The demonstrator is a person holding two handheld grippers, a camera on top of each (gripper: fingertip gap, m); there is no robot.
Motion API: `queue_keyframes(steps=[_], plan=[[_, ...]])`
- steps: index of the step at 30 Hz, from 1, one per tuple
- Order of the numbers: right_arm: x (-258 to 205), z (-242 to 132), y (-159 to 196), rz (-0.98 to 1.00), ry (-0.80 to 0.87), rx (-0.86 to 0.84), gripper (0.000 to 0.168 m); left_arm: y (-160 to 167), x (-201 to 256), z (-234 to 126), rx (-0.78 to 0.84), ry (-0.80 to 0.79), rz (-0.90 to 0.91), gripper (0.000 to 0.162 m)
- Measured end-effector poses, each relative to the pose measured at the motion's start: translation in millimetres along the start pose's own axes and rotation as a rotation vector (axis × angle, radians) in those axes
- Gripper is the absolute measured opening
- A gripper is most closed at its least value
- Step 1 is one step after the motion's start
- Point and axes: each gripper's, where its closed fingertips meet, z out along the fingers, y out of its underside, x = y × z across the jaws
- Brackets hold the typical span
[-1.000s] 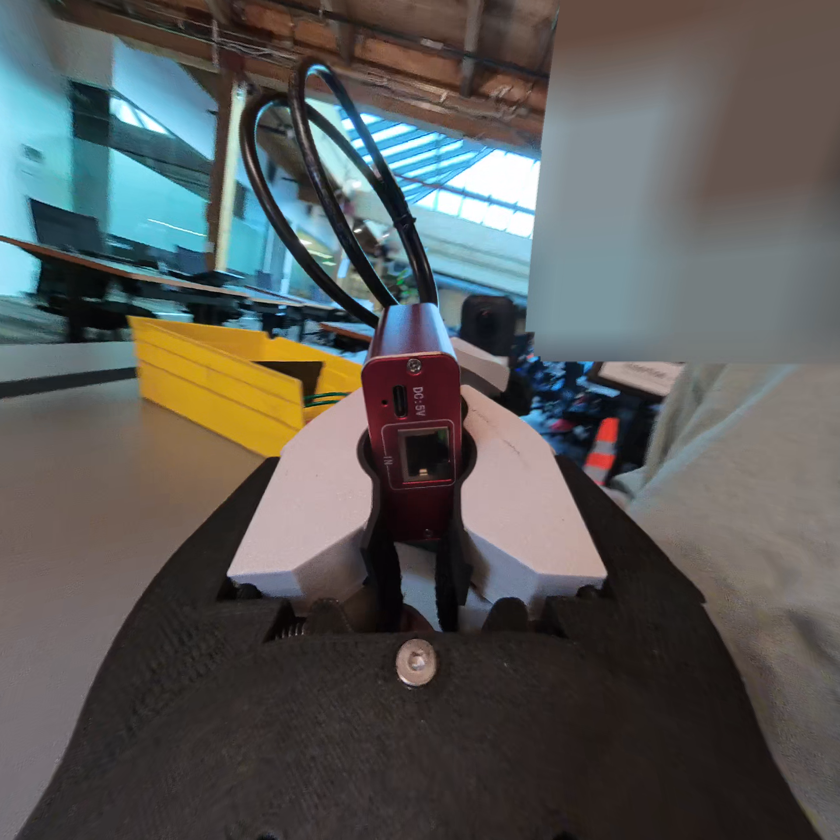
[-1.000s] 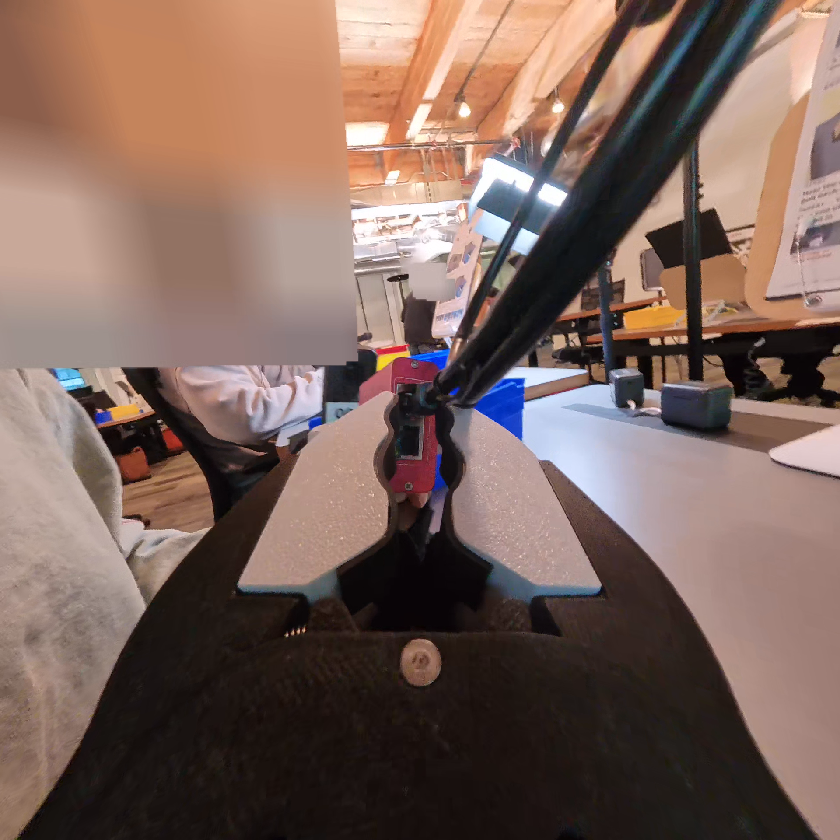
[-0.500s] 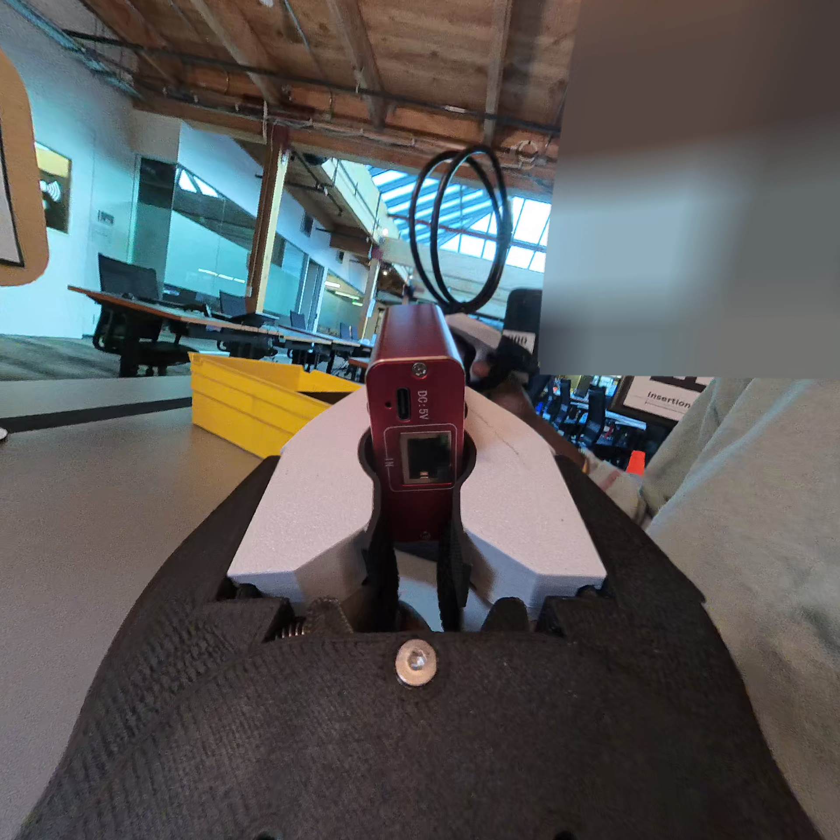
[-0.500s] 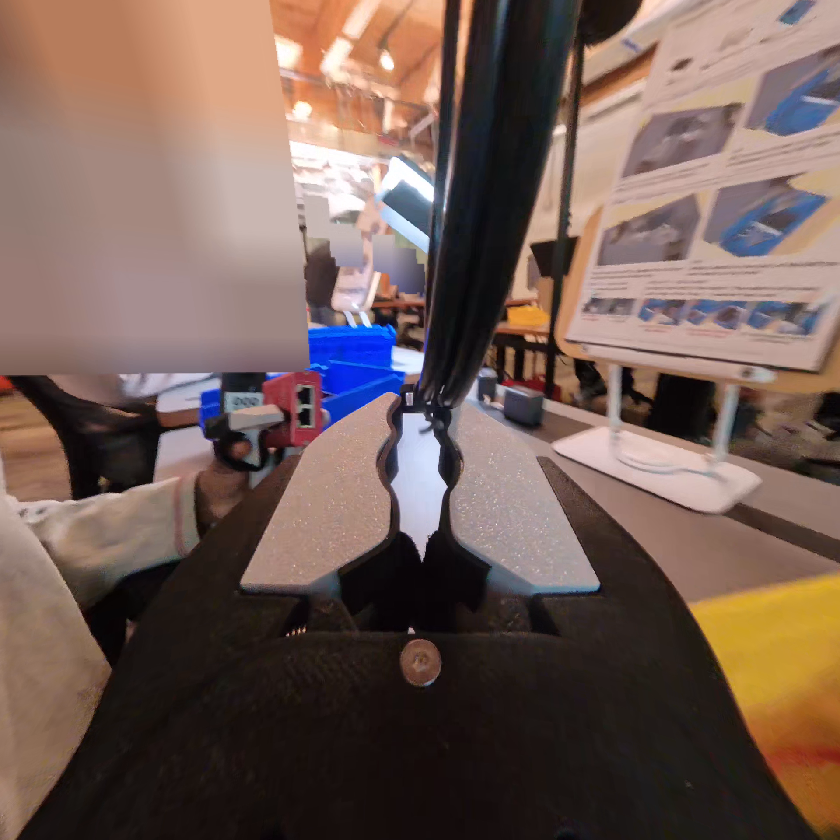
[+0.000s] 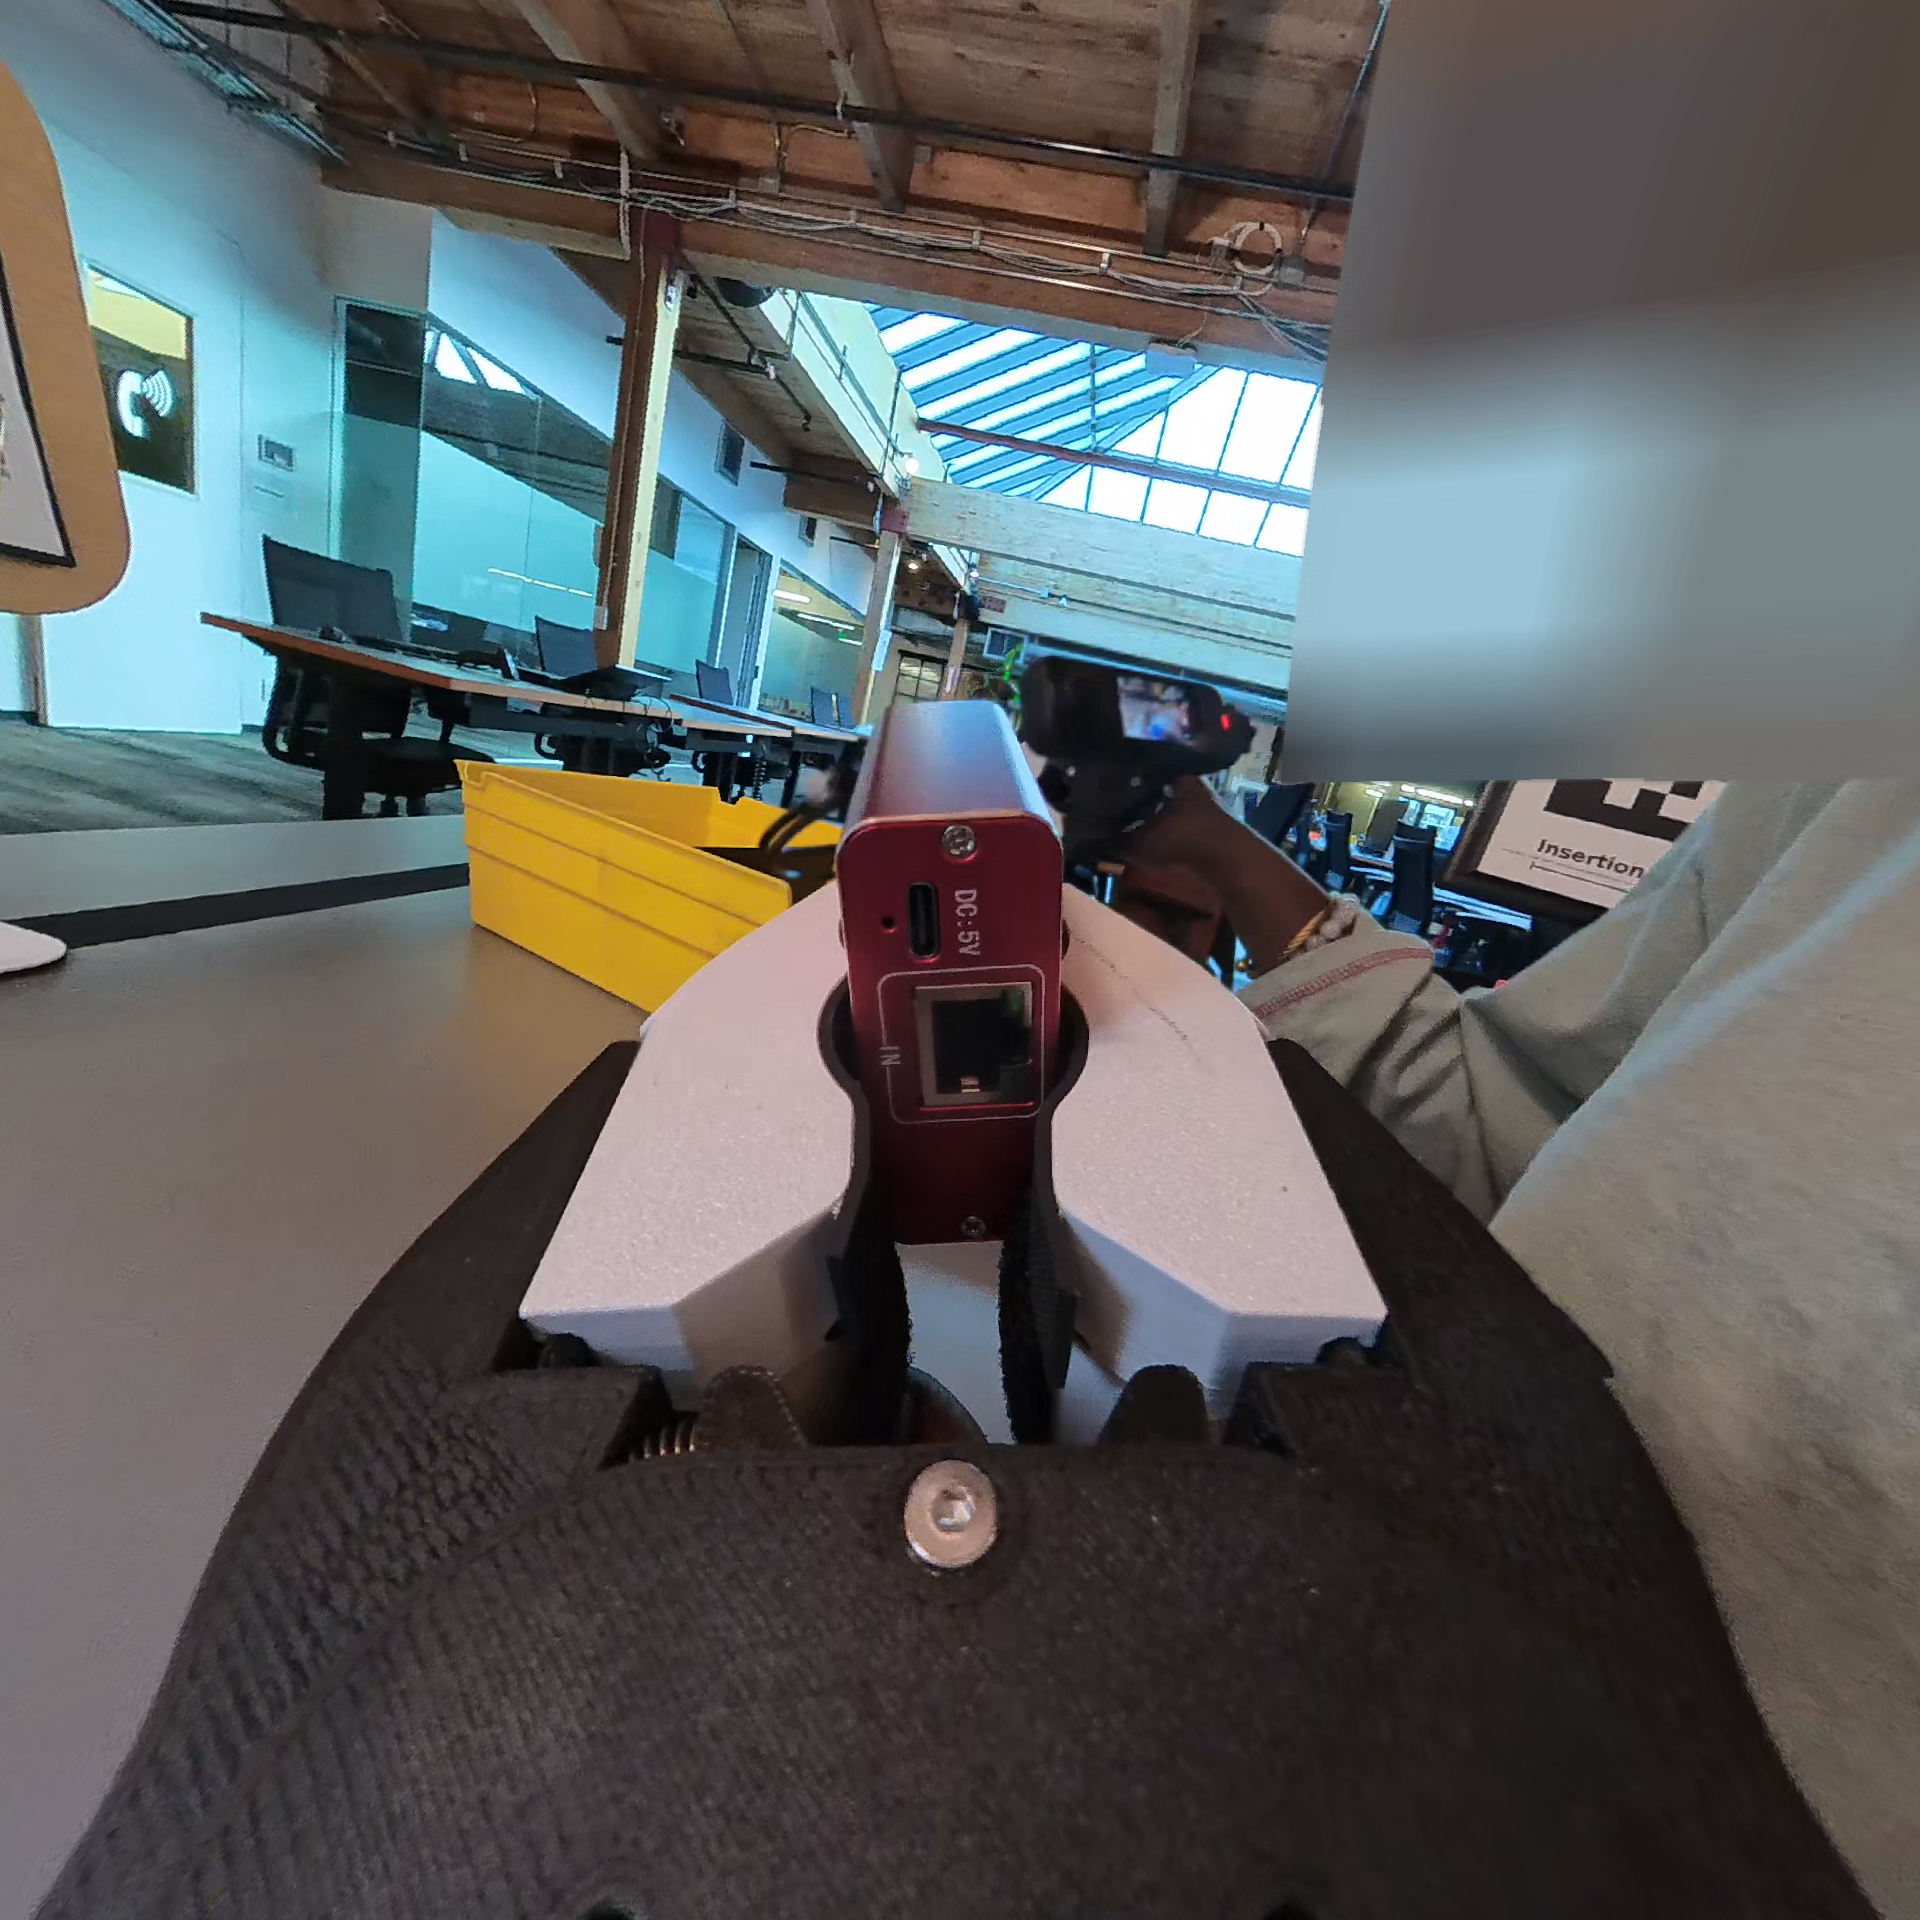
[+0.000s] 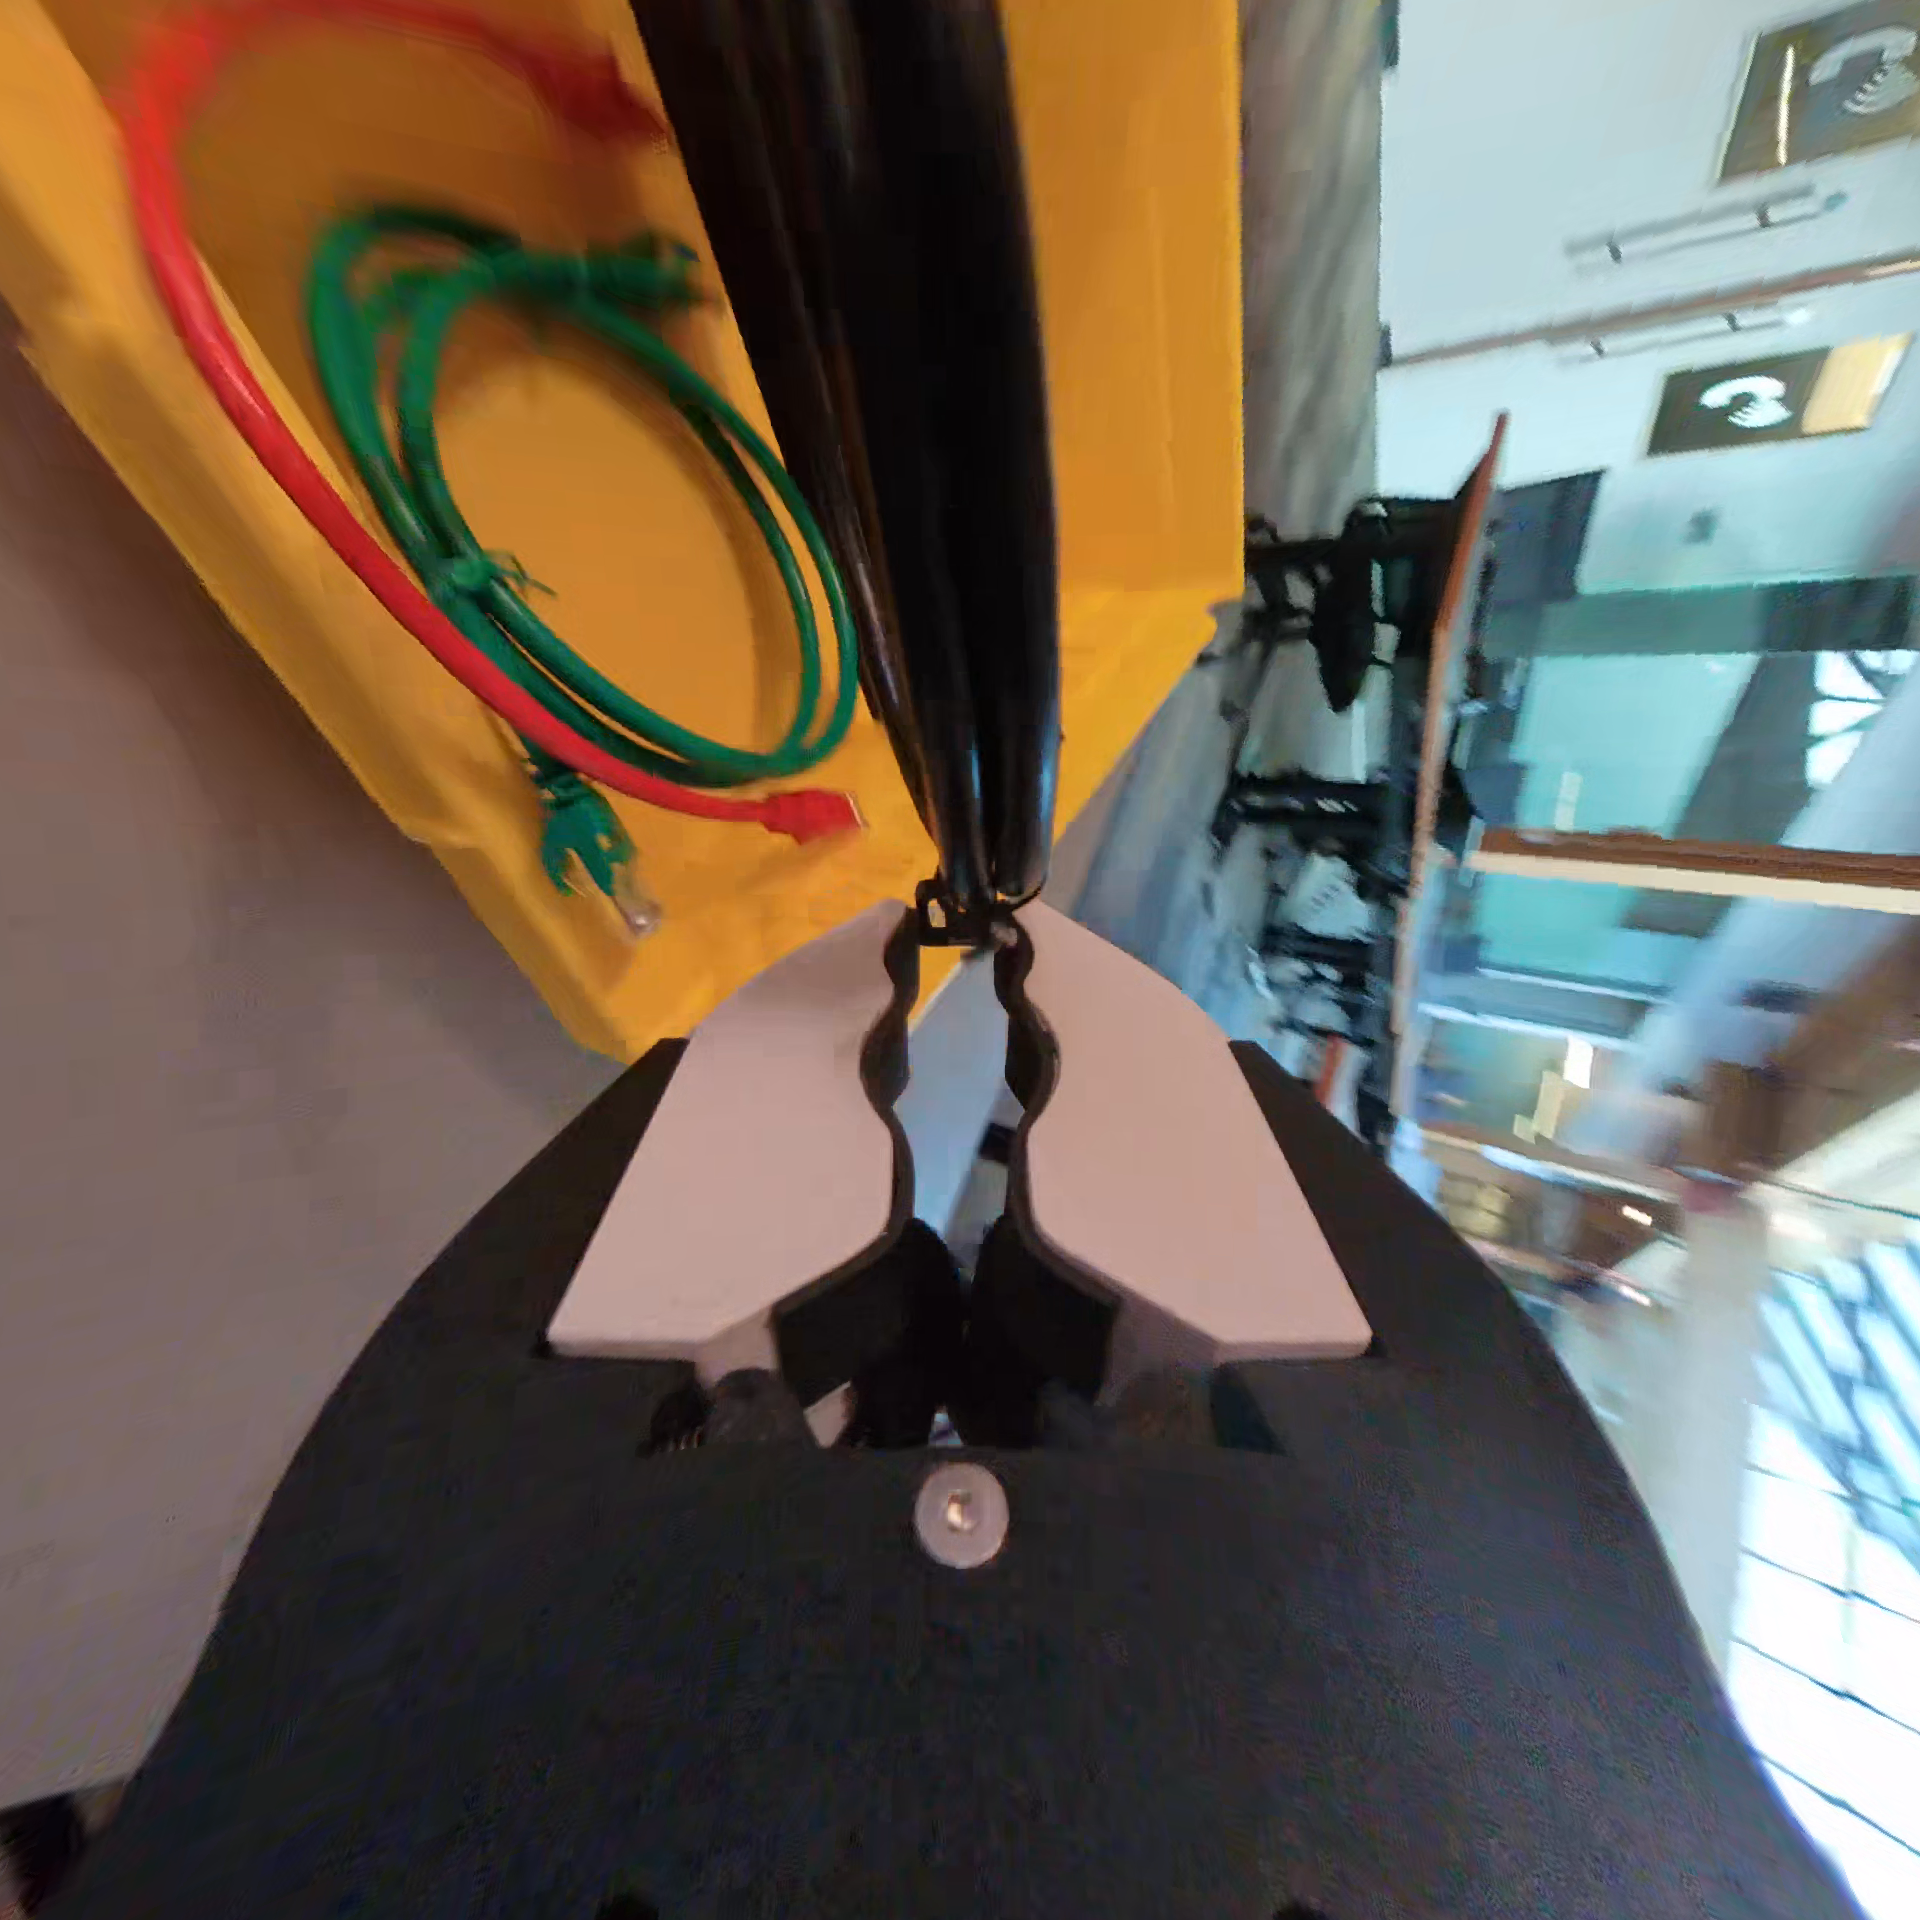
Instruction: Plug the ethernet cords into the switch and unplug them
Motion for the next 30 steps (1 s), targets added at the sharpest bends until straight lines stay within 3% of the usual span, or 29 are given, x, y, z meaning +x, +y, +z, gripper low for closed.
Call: queue_keyframes(steps=[5, 10, 14, 18, 20, 23, 26, 30], plan=[[-2, 26, 4, -0.110, 0.064, -0.135, 0.017, 1, 0, 0, -0.003, -0.002, -0.004, 0.029], [4, 16, -12, 0.116, 0.042, 0.052, 0.046, 4, -4, 0, -0.017, -0.013, -0.027, 0.029], [4, -24, -64, 0.478, -0.160, 0.482, 0.083, 6, -5, 1, -0.024, -0.014, -0.046, 0.028], [-13, -116, -145, 0.694, -0.583, 1.112, 0.082, 8, -4, 2, -0.039, -0.008, -0.047, 0.028], [-33, -152, -170, 0.620, -0.731, 1.261, 0.093, 9, -5, 2, -0.043, -0.008, -0.055, 0.028], [-75, -184, -205, 0.326, -0.713, 1.364, 0.109, 9, -6, 2, -0.044, -0.002, -0.095, 0.028], [-123, -193, -238, 0.025, -0.590, 1.354, 0.103, 15, -6, 3, -0.074, 0.028, -0.184, 0.029], [-157, -211, -271, -0.187, -0.451, 1.447, 0.095, 19, -1, 5, -0.107, 0.070, -0.228, 0.028]])
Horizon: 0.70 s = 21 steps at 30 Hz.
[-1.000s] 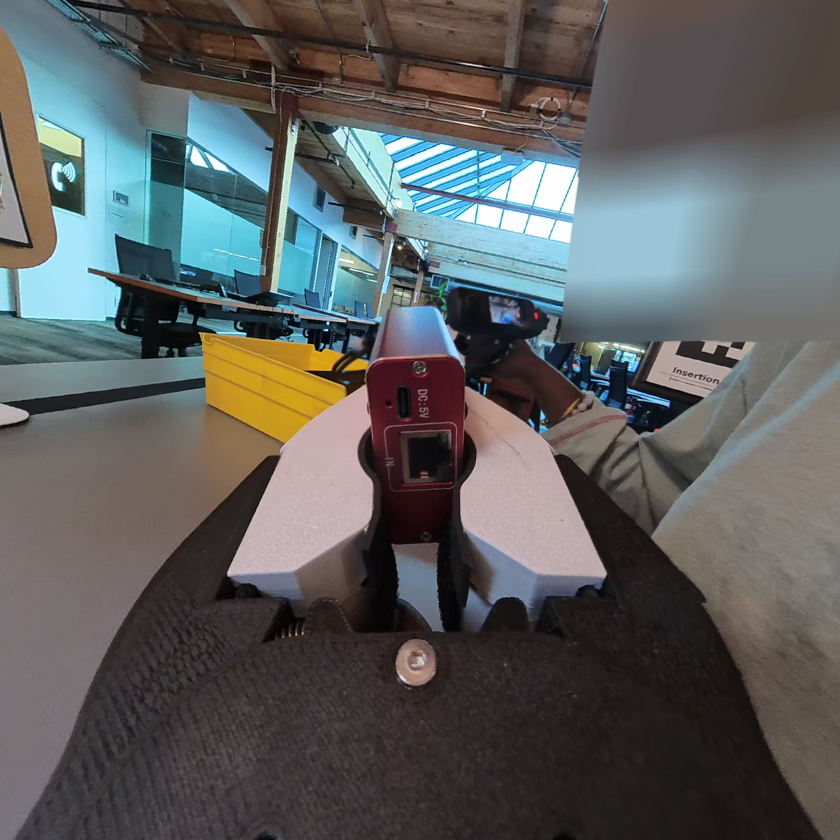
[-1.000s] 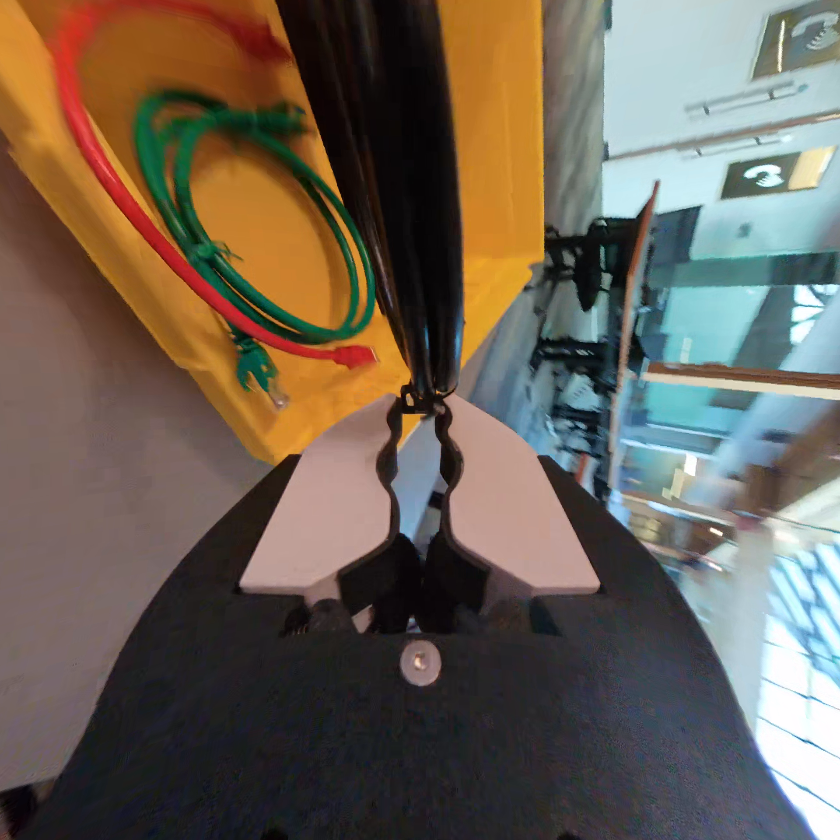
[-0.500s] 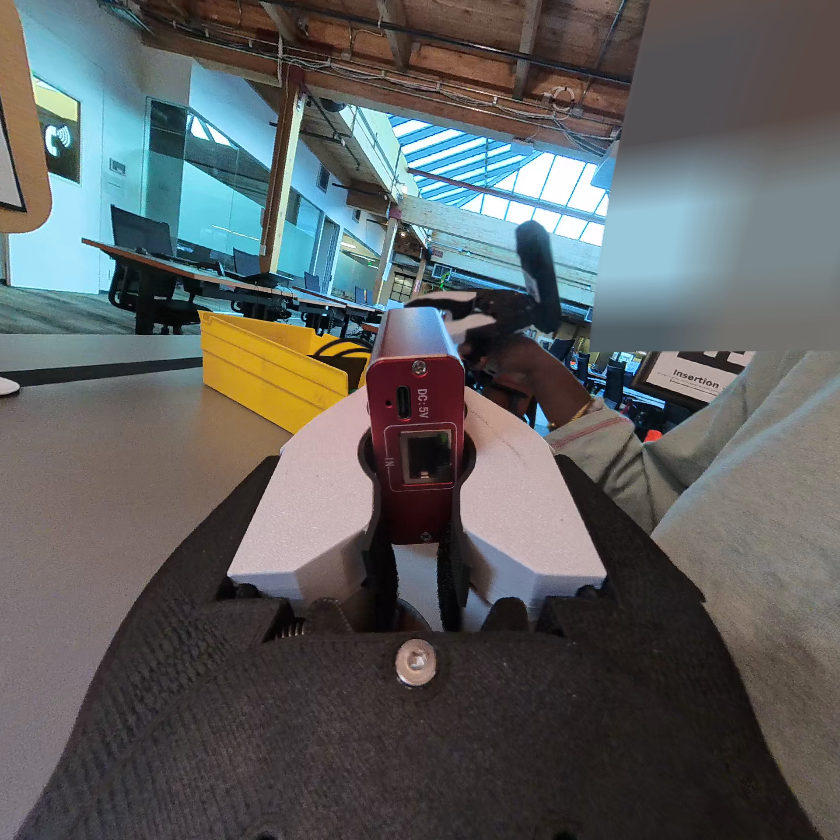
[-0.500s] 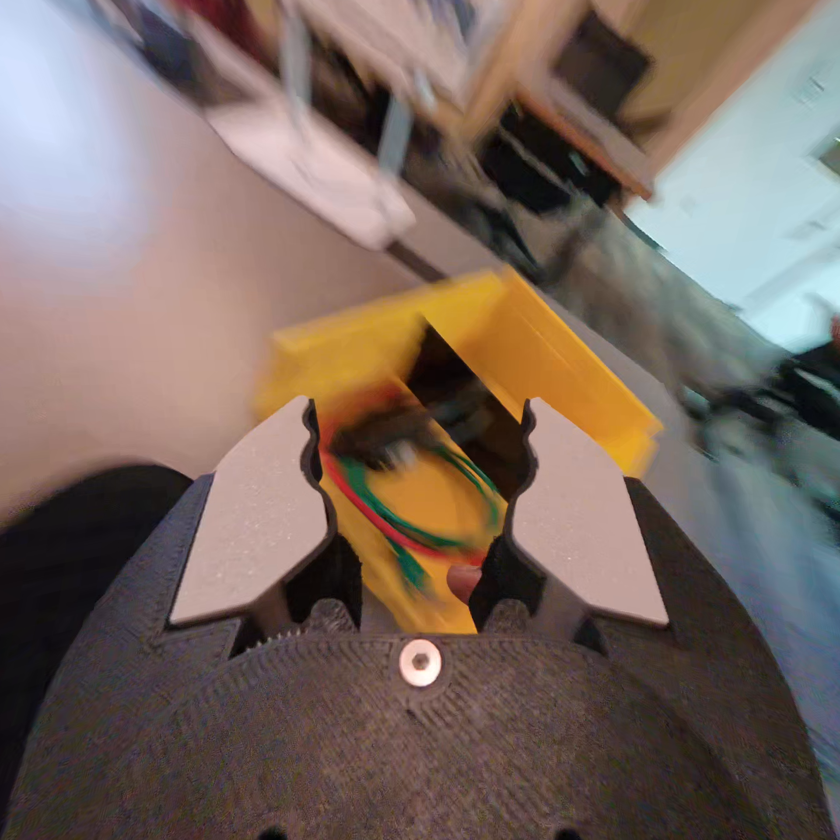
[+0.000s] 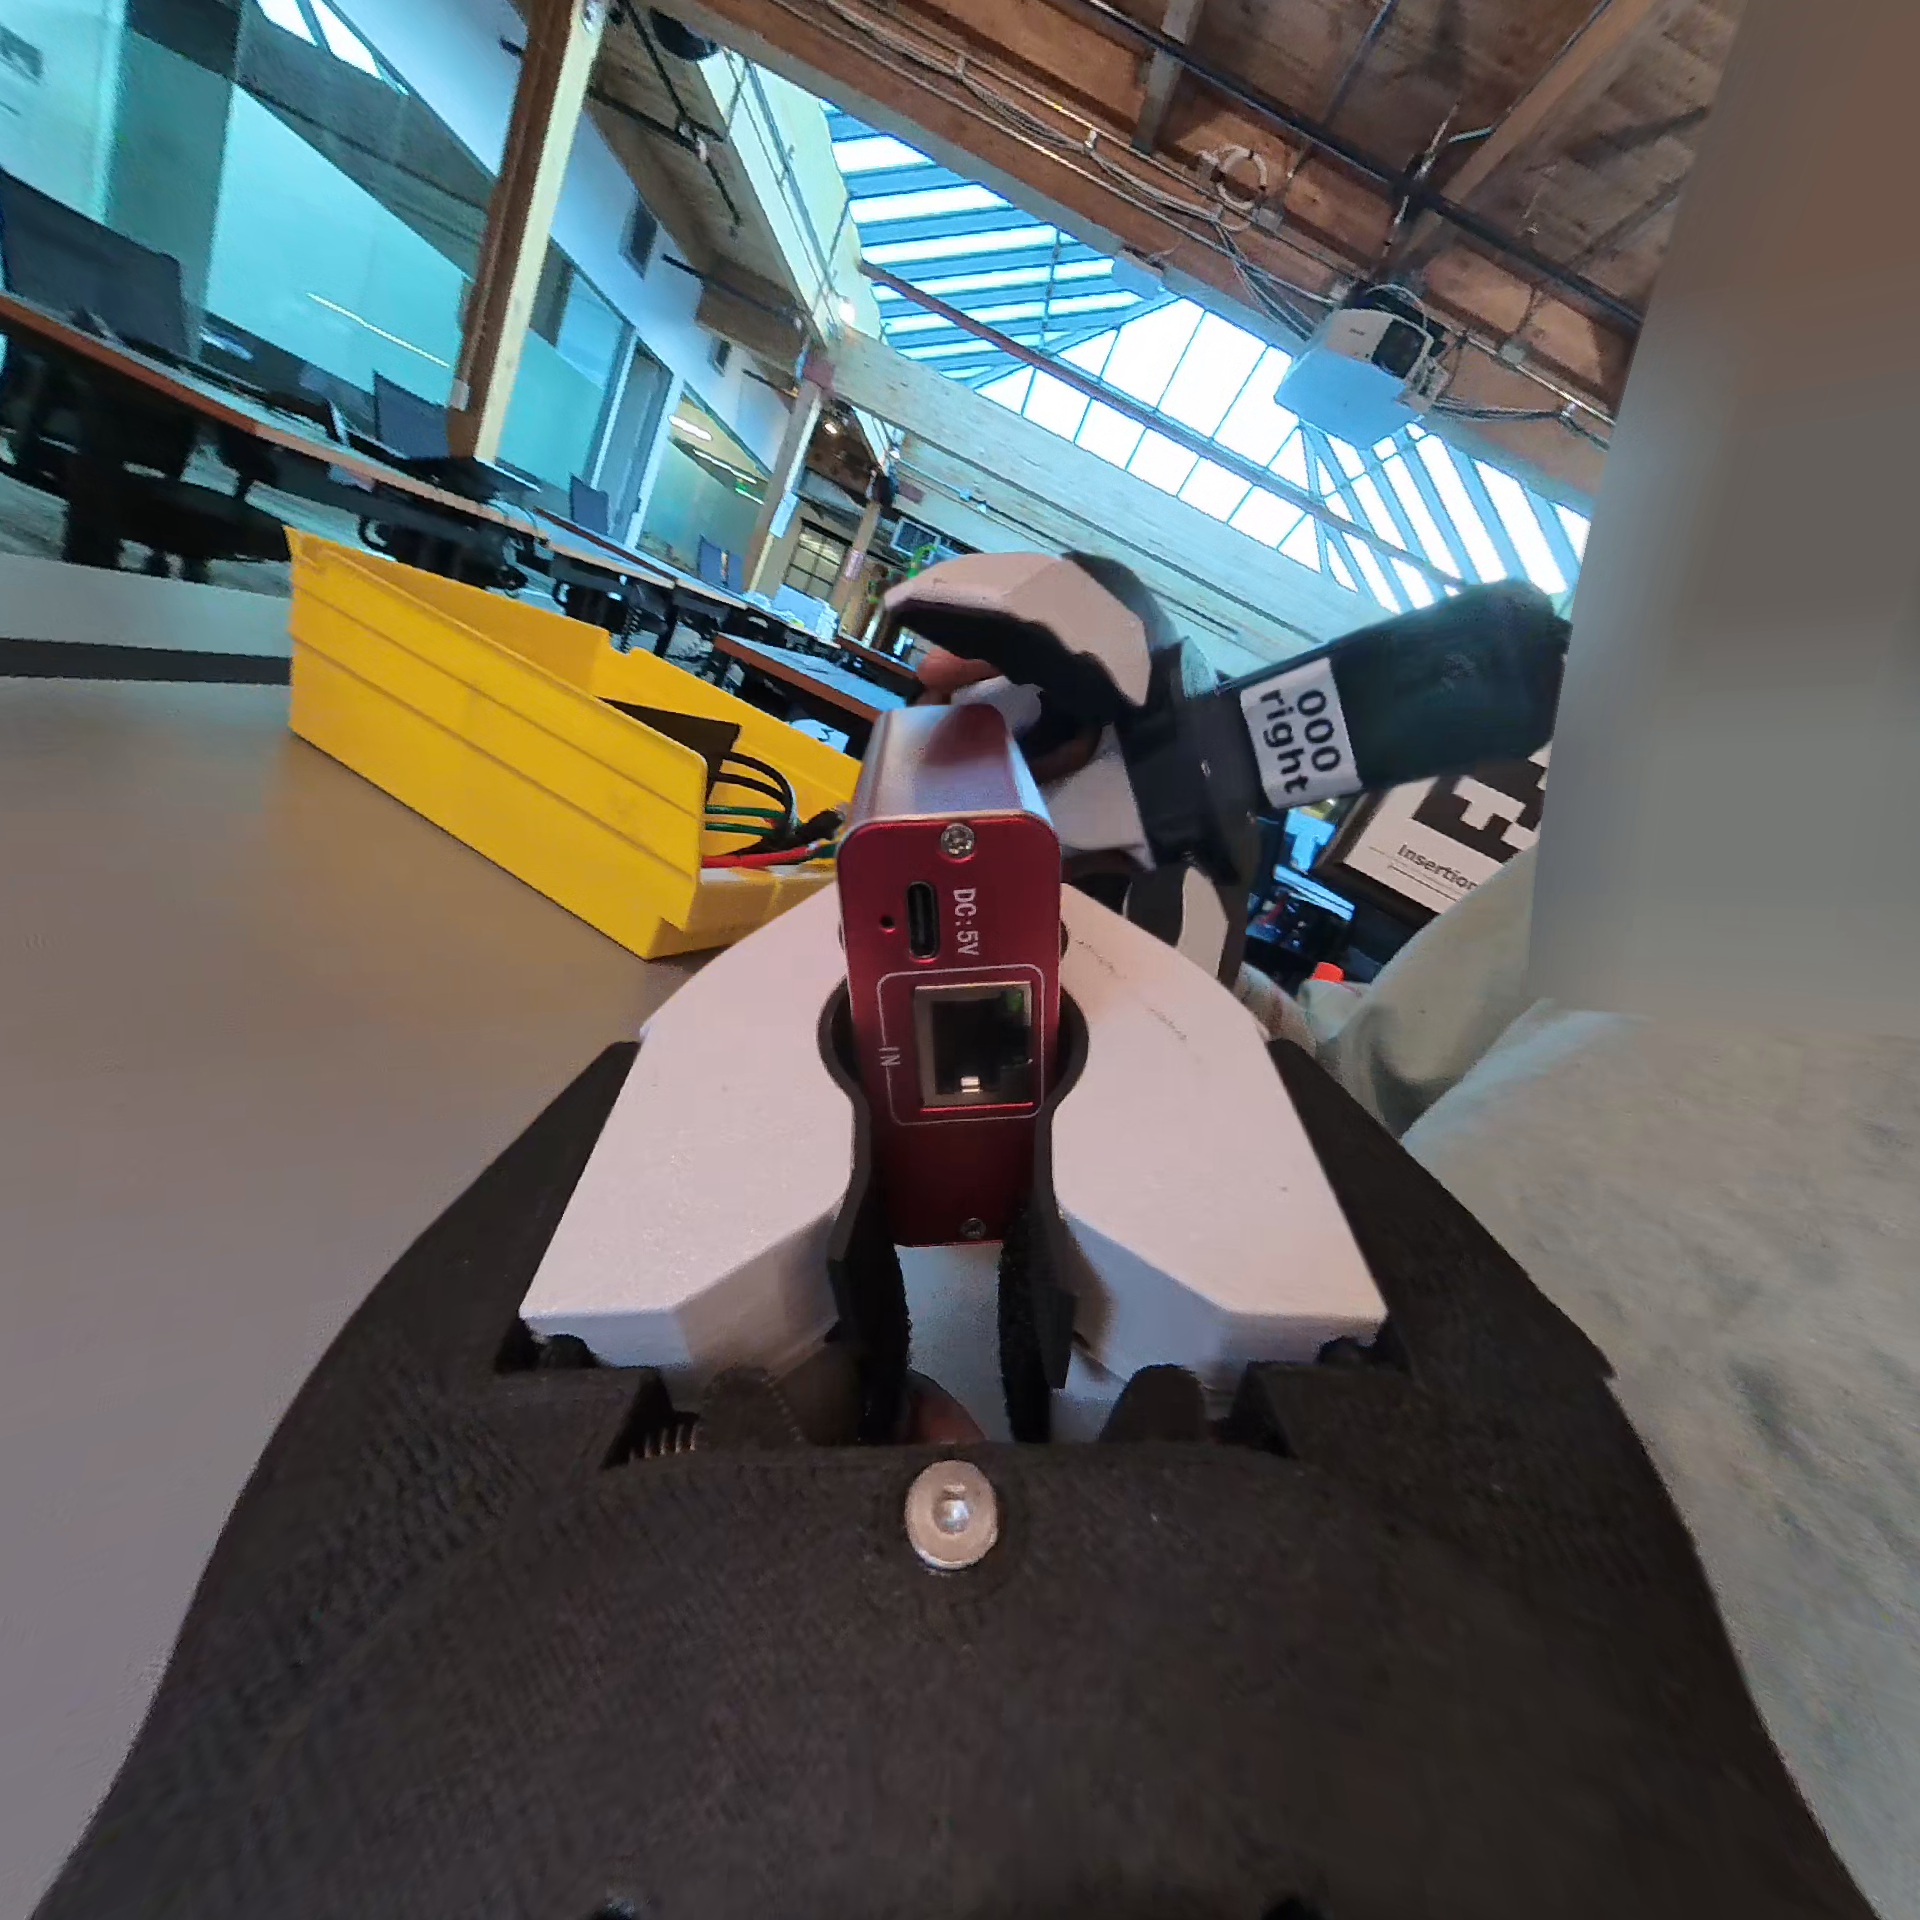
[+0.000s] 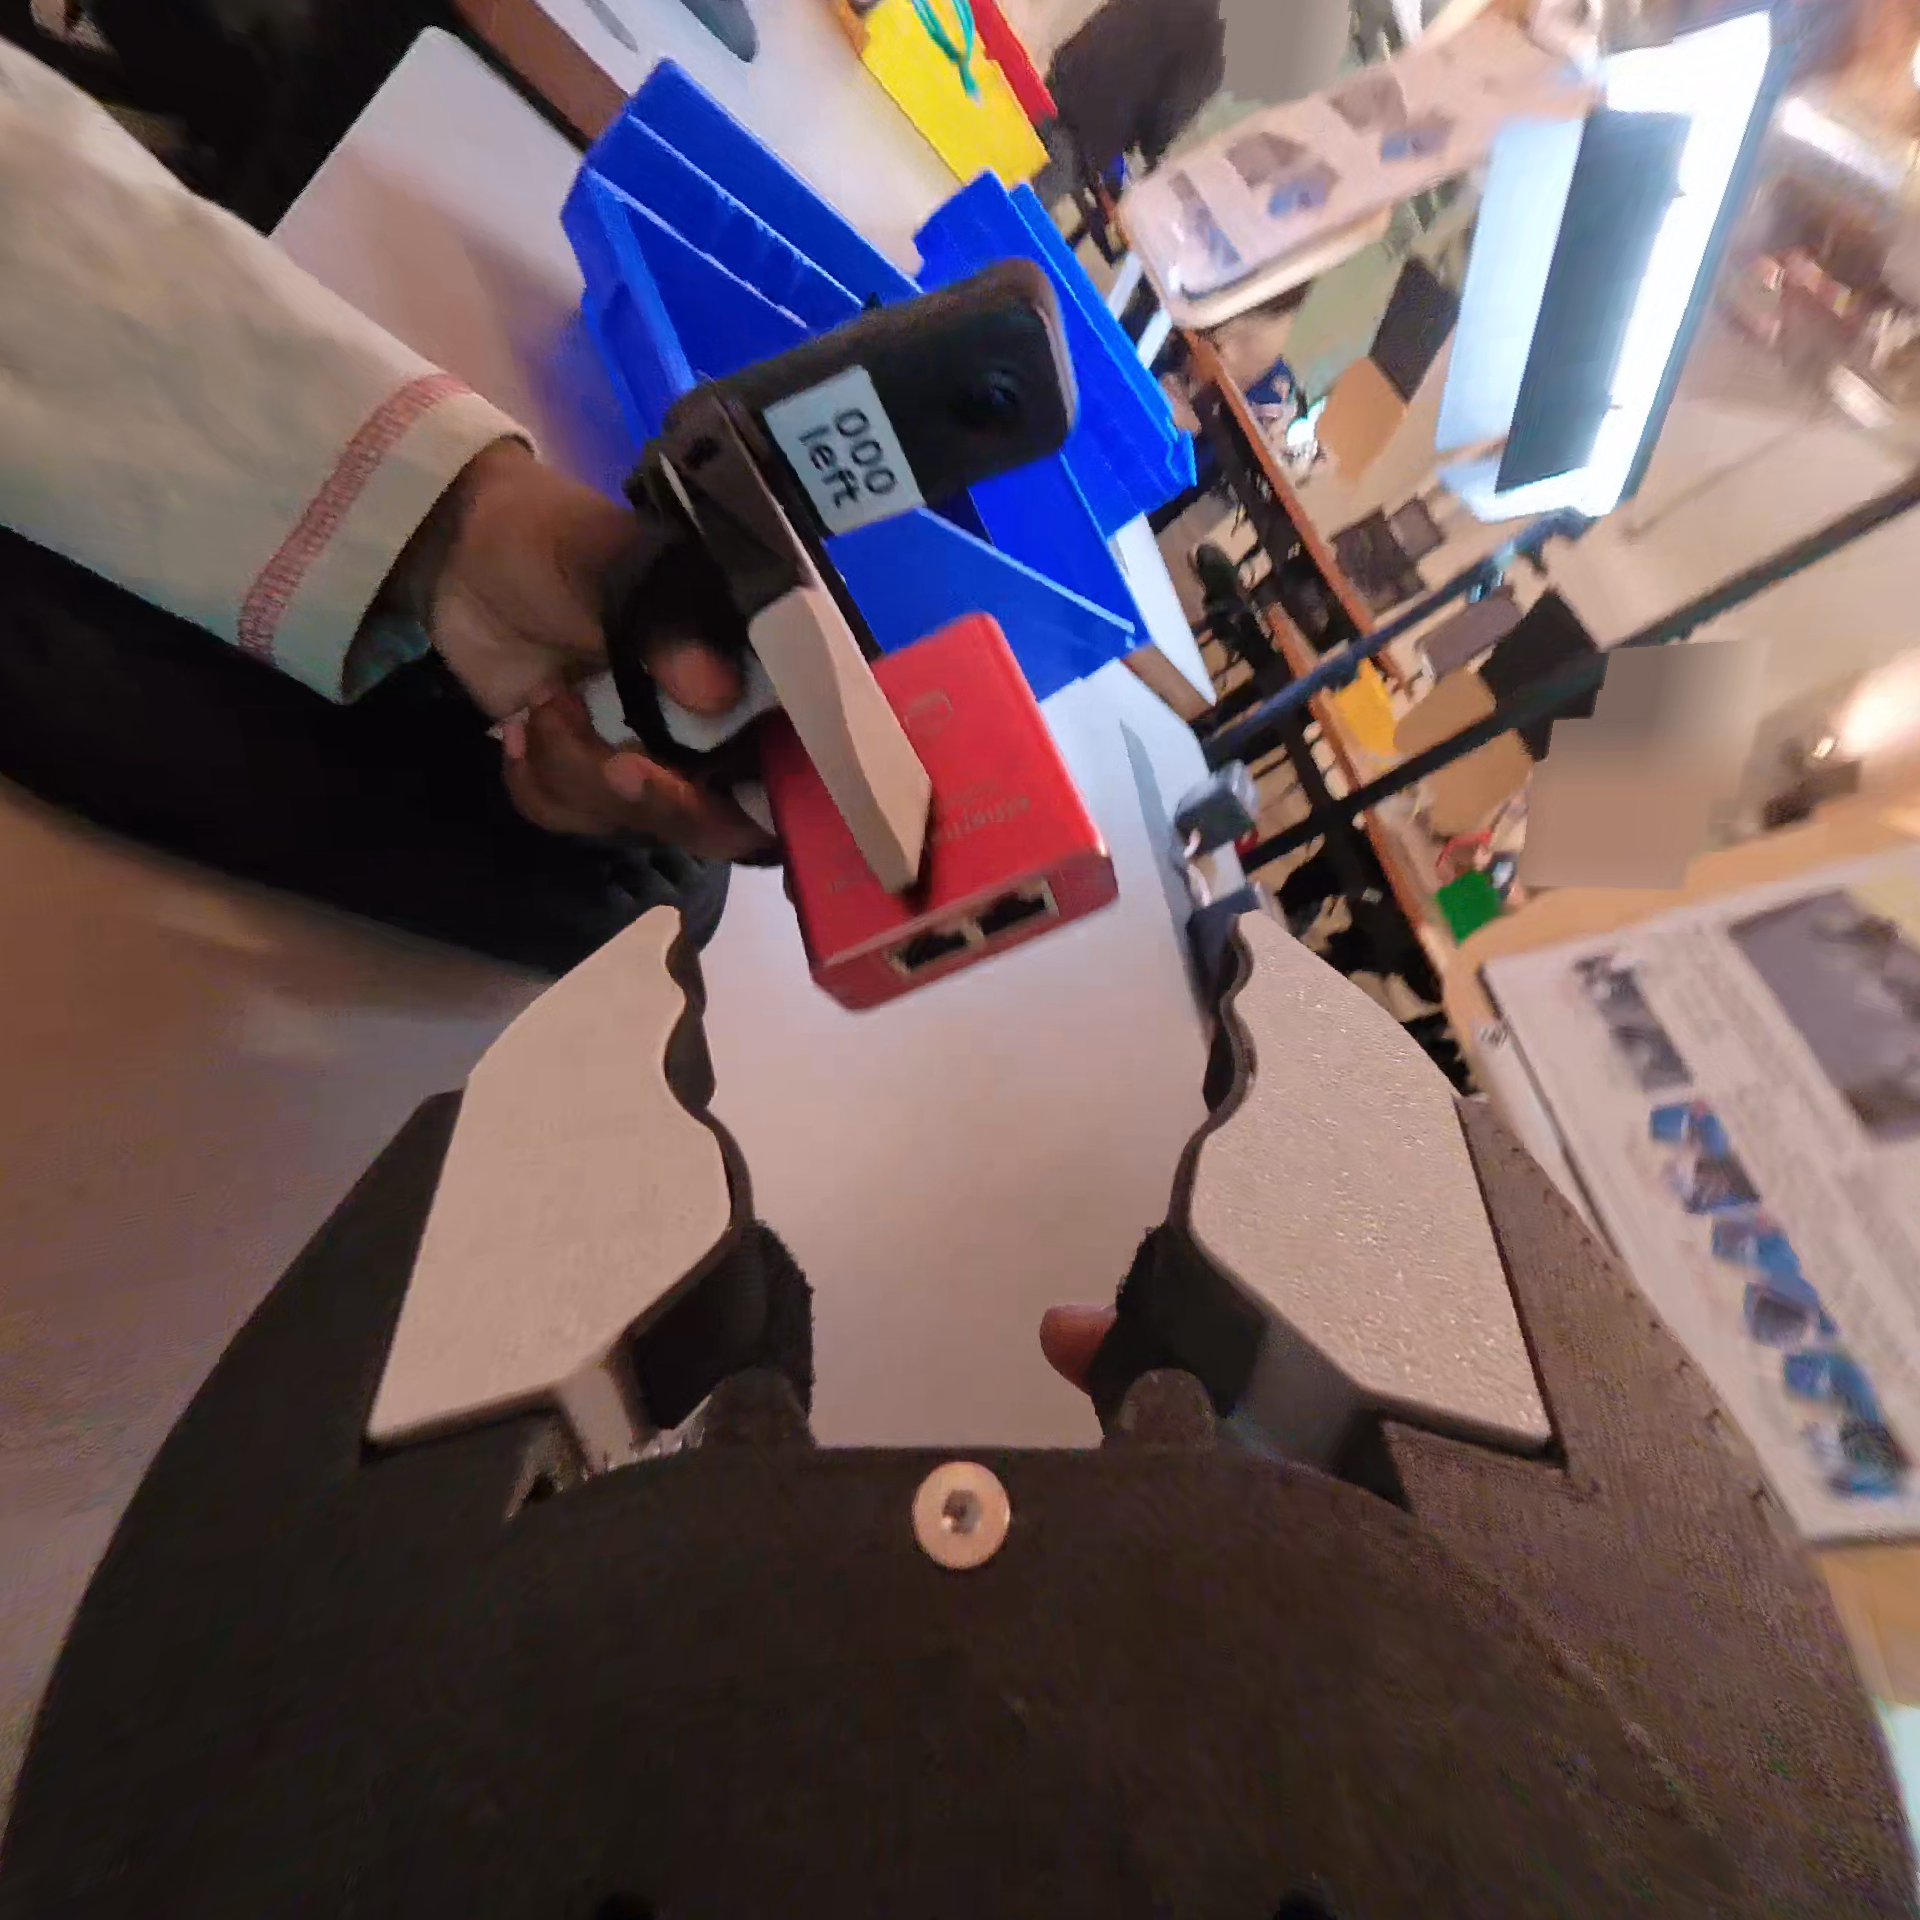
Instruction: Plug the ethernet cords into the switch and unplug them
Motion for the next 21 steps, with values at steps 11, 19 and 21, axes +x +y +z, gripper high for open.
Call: queue_keyframes(steps=[11, 19, 21], plan=[[-14, 10, -6, -0.243, 0.029, -0.022, 0.068, 13, 18, 4, -0.090, 0.153, -0.097, 0.029], [23, -25, -5, -0.128, 0.171, -0.048, 0.068, -1, 11, 3, 0.022, 0.078, -0.049, 0.076], [60, -52, 17, -0.096, 0.280, -0.163, 0.068, -4, 5, 2, 0.040, 0.015, 0.010, 0.077]])
